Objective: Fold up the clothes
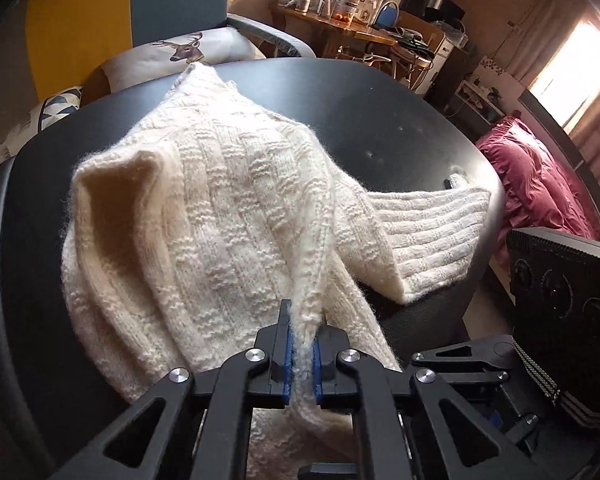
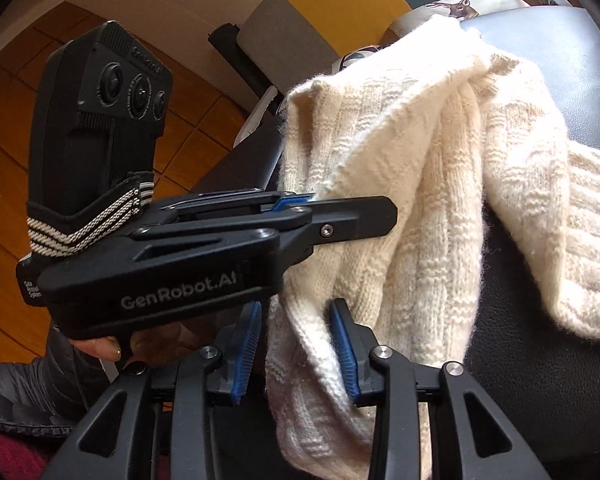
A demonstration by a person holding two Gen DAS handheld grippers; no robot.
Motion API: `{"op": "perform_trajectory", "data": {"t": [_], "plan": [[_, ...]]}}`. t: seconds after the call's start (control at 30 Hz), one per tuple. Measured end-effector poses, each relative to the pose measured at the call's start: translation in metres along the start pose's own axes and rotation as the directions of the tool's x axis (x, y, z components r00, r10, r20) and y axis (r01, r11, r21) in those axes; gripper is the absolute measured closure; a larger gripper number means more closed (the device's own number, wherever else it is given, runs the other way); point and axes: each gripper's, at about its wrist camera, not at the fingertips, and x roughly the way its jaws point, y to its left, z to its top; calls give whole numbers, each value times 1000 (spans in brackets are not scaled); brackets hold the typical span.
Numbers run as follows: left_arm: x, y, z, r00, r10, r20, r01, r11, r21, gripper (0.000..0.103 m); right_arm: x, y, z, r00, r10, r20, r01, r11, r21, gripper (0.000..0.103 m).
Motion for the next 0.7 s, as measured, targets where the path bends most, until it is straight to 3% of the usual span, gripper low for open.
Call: {"op": "perform_trajectory", "data": {"t": [0.13,0.23,0.3,0.4,0.47,0.53,0.6,0.63,0.7], "plan": [[-14,7,-3,999,-10,50,14,997,-78,97,-2,-10,16,1000,2,-9,-2,1000,-12,67],[-37,19,-6,994,-23,110,37,991,-128,97,-20,-24,34,999,-38,12,38,999,-17,60],[-53,28,-8,989,-19,149,41,988,-148,97,-40,-44,53,993,-84,86,82,996,21,50],[-74,42,-11,979,-4,205,42,983,-179,97,-55,-78,90,965,-210,155,193,974,117,30],[-82,52,-11,973,16,231,33,978,-204,97,-55,-99,115,935,-318,158,292,941,169,28],[-87,61,-12,969,17,247,41,972,-230,97,-66,-119,138,915,-391,101,370,911,183,28],[-87,62,-12,972,21,236,34,973,-227,97,-29,-119,144,900,-434,50,420,891,173,32],[-85,61,-13,974,22,226,30,975,-221,97,-9,-93,137,891,-453,31,444,882,157,36],[-82,57,-15,975,28,222,19,978,-207,97,11,-97,148,848,-530,5,526,843,113,87]]}}
